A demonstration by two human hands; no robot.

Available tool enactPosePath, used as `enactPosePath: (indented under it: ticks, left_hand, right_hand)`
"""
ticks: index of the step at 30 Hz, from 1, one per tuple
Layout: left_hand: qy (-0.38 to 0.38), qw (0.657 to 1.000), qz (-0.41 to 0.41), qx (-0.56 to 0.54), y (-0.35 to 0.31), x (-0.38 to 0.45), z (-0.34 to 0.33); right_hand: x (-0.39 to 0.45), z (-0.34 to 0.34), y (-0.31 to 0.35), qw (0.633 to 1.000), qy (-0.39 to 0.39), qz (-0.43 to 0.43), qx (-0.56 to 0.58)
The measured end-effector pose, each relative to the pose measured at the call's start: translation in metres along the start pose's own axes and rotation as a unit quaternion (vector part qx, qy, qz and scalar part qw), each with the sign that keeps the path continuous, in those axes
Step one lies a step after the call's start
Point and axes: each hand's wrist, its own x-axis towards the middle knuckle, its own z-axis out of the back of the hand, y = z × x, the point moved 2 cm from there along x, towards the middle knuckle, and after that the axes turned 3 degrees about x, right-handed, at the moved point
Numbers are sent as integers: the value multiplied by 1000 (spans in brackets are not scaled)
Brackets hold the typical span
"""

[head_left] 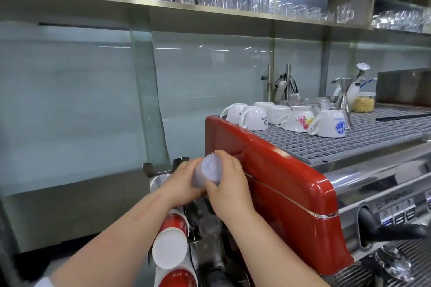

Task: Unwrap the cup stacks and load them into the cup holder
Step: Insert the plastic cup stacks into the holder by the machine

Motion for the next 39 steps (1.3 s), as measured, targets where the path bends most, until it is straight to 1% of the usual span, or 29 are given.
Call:
enactPosePath:
  ticks: [10, 17, 20, 23, 32, 39]
  left_hand:
    - [4, 999, -17, 34, 17, 5, -1]
    - [29, 996, 11, 79, 29, 14, -5]
    - [37, 994, 13, 103, 33, 16, -5]
    - [39, 994, 13, 104, 33, 15, -5]
    - [23, 995, -27, 89, 32, 16, -4]
    - [15, 992, -50, 112, 30, 15, -7]
  right_hand:
    - [5, -12, -17, 1000, 11, -13, -18]
    - [10, -20, -27, 999, 21, -16, -22]
    - [12, -25, -32, 999, 23, -20, -21]
    - [14, -30, -36, 999, 23, -21, -26]
    - [19, -48, -48, 998, 41, -32, -34]
    - [20, -53, -56, 995, 73, -49, -49]
